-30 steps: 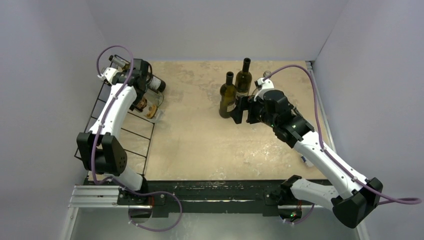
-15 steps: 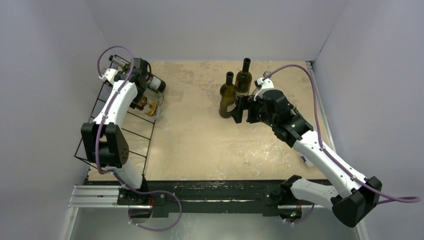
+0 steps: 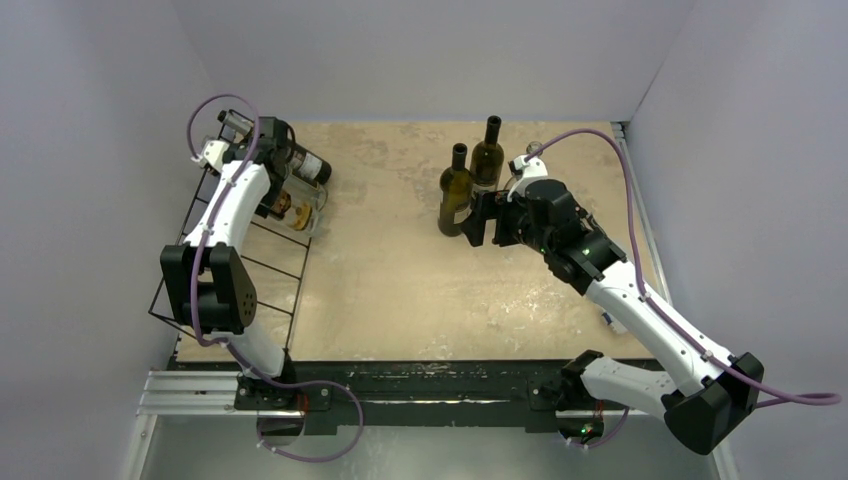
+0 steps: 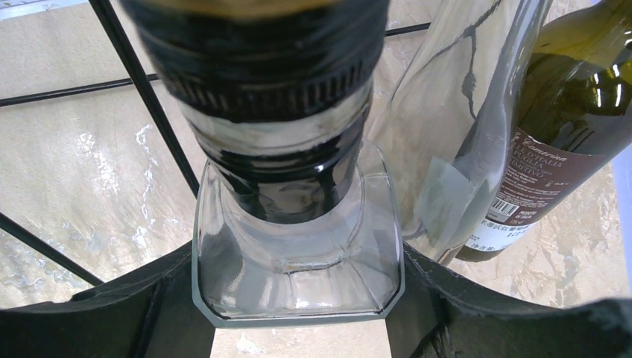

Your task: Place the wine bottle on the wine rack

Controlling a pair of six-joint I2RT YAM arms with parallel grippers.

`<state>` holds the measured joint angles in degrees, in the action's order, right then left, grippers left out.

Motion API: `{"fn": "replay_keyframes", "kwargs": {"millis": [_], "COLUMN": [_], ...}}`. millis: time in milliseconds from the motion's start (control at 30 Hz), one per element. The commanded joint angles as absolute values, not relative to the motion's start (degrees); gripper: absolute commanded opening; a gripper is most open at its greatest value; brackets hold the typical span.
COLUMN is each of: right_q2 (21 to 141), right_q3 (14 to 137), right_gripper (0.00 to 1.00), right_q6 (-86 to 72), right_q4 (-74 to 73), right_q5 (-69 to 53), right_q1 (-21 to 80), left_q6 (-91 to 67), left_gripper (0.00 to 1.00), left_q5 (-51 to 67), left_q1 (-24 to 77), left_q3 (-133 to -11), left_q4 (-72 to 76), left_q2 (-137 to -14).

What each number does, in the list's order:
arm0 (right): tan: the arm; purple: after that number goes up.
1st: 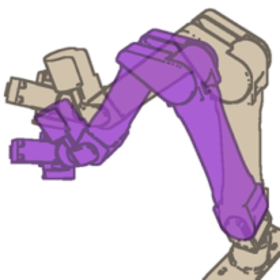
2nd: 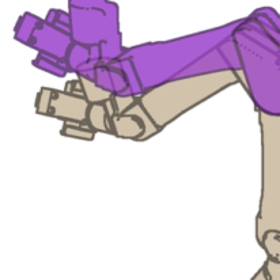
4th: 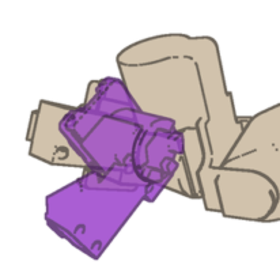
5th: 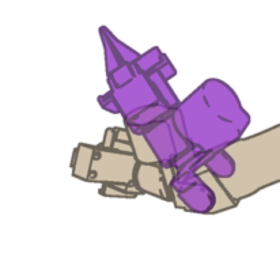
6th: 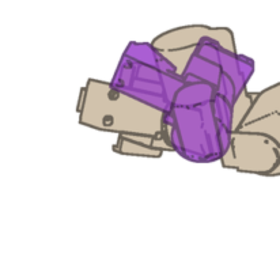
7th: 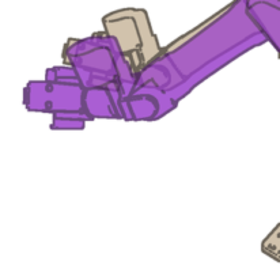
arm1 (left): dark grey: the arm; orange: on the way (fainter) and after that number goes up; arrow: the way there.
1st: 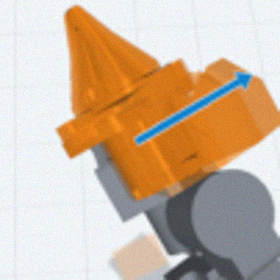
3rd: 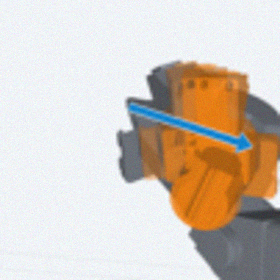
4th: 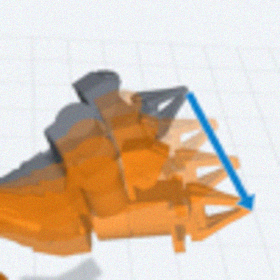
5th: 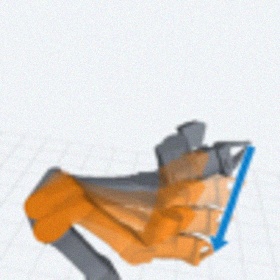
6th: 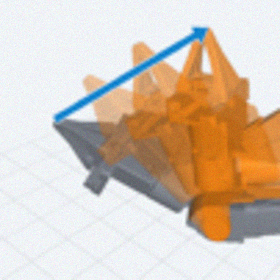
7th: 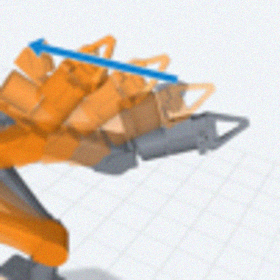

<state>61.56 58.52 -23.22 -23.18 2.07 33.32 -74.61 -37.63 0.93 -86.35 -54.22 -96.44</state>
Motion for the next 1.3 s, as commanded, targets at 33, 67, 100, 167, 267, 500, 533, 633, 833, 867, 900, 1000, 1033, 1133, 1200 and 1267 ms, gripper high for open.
{"fn": "replay_keyframes", "kwargs": {"millis": [33, 67, 100, 167, 267, 500, 533, 633, 833, 867, 900, 1000, 1033, 1133, 1200, 1267], "right_q2": [61.79, 61.79, 61.79, 61.87, 61.87, 61.71, 61.77, 61.76, 61.85, 61.88, 61.83, 61.85, 61.87, 62.01, 62.07, 62.16], "right_q3": [57.88, 57.87, 57.84, 57.84, 57.86, 57.6, 57.58, 57.57, 57.44, 57.4, 57.33, 57.22, 57.28, 57.38, 57.54, 57.64], "right_gripper": [0.95, 0.95, 0.95, 0.95, 0.95, 0.95, 0.95, 0.95, 0.95, 0.95, 0.95, 0.95, 0.95, 0.95, 0.95, 0.95], "right_q6": [-22.19, -22.23, -22.19, -22.29, -22.32, -22.33, -22.32, -22.32, -22.32, -22.37, -22.41, -22.42, -22.41, -22.41, -22.41, -22.4], "right_q4": [-21.36, -21.31, -21.28, -21.29, -21.21, -21.2, -21.22, -21.26, -21.07, -21.02, -20.99, -20.93, -20.95, -20.99, -21.07, -21.1], "right_q5": [2.91, 2.86, 2.77, 2.71, 2.56, 2.66, 2.64, 2.63, 2.48, 2.33, 2.26, 2.14, 2.1, 2.13, 2.14, 2.01], "right_q1": [33.2, 33.17, 33.14, 33.14, 33.16, 33.21, 33.2, 33.16, 33.15, 33.21, 33.14, 33.21, 33.19, 33.14, 33.14, 33.21], "left_q6": [-77.2, -77.24, -77.13, -77.34, -77.83, -79.03, -79.28, -80.26, -83.86, -84.1, -84.26, -83.74, -83.51, -82.86, -82.8, -82.48], "left_gripper": [0.0, 0.0, 0.0, 0.01, 0.03, 0.07, 0.07, 0.09, 0.09, 0.1, 0.11, 0.14, 0.15, 0.2, 0.22, 0.26], "left_q5": [-38.77, -38.56, -38.43, -38.46, -38.55, -39.51, -39.56, -39.62, -39.23, -39.06, -39.0, -38.84, -38.73, -38.32, -38.08, -37.96], "left_q1": [0.0, 0.0, 0.0, 0.0, 0.0, 0.0, 0.0, -1.01, -2.08, -2.17, -2.24, -2.37, -2.44, -2.55, -2.68, -2.79], "left_q3": [-86.72, -86.55, -86.45, -86.31, -85.86, -84.8, -84.73, -84.86, -87.86, -88.08, -88.07, -87.44, -87.45, -87.7, -87.8, -87.98], "left_q4": [-49.52, -49.53, -49.59, -49.92, -50.09, -50.45, -50.63, -51.23, -57.63, -58.11, -58.11, -57.27, -56.98, -56.75, -56.78, -56.7], "left_q2": [-95.27, -95.34, -95.4, -95.57, -95.62, -95.81, -95.88, -96.18, -98.26, -98.48, -98.55, -98.31, -98.29, -98.73, -98.94, -99.17]}}
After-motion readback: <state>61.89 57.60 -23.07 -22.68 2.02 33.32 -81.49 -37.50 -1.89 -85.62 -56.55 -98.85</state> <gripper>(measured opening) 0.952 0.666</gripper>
